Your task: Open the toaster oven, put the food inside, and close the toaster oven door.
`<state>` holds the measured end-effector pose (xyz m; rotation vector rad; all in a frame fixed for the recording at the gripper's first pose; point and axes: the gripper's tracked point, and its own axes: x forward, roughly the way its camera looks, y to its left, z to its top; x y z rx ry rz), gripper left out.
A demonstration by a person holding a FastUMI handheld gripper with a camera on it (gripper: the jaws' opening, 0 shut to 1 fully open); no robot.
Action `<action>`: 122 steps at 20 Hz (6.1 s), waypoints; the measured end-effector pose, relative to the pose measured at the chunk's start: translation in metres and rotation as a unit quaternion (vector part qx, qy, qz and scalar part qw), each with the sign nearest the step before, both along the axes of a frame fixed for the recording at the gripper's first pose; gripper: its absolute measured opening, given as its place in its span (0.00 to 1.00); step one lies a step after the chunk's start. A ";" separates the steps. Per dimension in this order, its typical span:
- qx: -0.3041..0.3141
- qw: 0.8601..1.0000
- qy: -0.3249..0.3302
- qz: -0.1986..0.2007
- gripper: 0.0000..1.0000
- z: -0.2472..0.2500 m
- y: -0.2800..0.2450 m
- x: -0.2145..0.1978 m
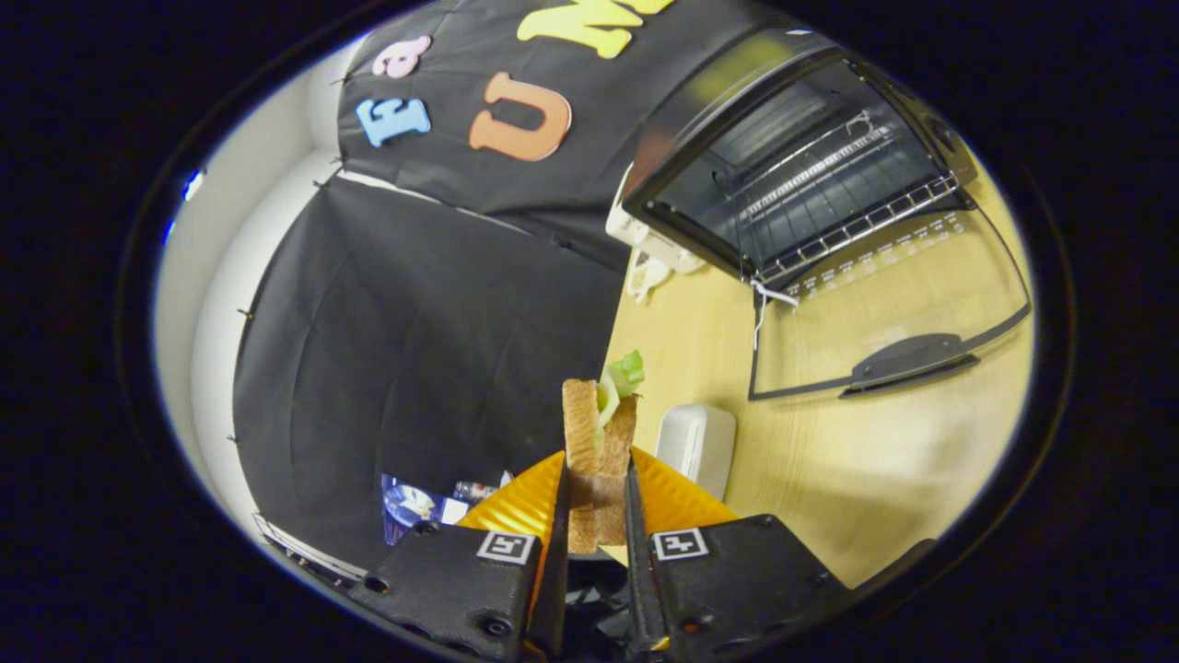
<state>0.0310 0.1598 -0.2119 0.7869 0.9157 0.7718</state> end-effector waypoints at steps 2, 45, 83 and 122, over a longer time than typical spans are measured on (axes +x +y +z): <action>0.005 0.997 -0.027 -0.067 0.33 0.000 -0.013 0.024; -0.234 0.904 -0.171 -0.314 0.92 -0.071 -0.092 0.220; -0.476 0.843 -0.163 -0.191 0.98 -0.043 -0.139 0.017; -0.445 0.875 -0.098 -0.165 0.96 -0.123 -0.122 0.041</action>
